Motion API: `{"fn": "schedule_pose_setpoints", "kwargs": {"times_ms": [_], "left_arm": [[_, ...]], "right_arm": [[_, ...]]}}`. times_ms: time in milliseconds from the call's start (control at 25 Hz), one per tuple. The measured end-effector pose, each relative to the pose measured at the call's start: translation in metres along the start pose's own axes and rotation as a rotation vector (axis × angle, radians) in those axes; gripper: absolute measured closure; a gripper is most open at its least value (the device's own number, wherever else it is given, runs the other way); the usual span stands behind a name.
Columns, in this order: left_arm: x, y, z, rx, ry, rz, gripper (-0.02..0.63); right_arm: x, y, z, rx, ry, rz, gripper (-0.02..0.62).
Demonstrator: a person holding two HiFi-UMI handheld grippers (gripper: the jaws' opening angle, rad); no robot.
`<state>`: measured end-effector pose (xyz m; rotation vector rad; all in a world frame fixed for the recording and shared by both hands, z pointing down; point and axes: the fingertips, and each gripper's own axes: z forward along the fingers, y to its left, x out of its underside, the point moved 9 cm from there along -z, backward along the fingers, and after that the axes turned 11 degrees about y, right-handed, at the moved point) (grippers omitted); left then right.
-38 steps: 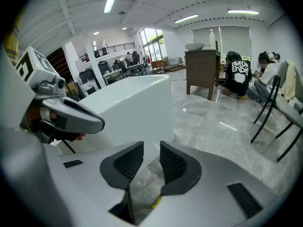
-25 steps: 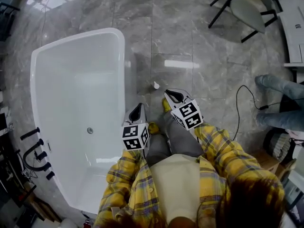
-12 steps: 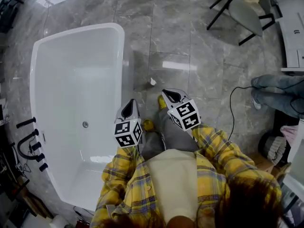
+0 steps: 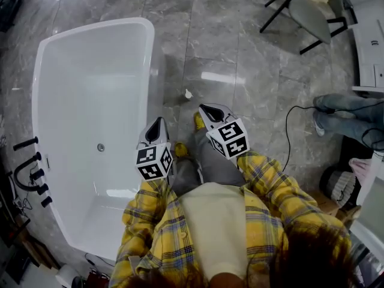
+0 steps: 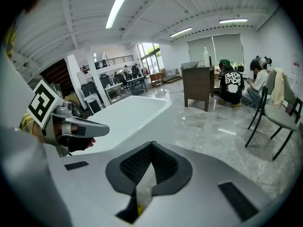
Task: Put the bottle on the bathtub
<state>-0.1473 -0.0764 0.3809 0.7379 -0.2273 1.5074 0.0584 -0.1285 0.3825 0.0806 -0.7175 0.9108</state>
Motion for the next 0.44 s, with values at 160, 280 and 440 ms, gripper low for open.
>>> {"fn": "schedule_pose_setpoints", "kwargs": {"times_ms": [160,280,440], "left_arm": [[0.0011,-0.0016,-0.0014,-0.004,-0.006,-0.004,0.597],[0.0040,-0.0024,-0.0018,-0.008,-0.009,-0.014,0.597],[0.0054,-0.0021,0.0000,-0.007,-0.001,-0.014,0.597]], "right_arm": [[0.0005,-0.0027,-0.0016,0.008,0.000,0.011,0.581],[0.0003,-0.0042,-0.0023,0.008,0.002,0.023,0.583],[0.0009,-0.0049,-0.0030,0.011,-0.012,0.053,0.581]]}}
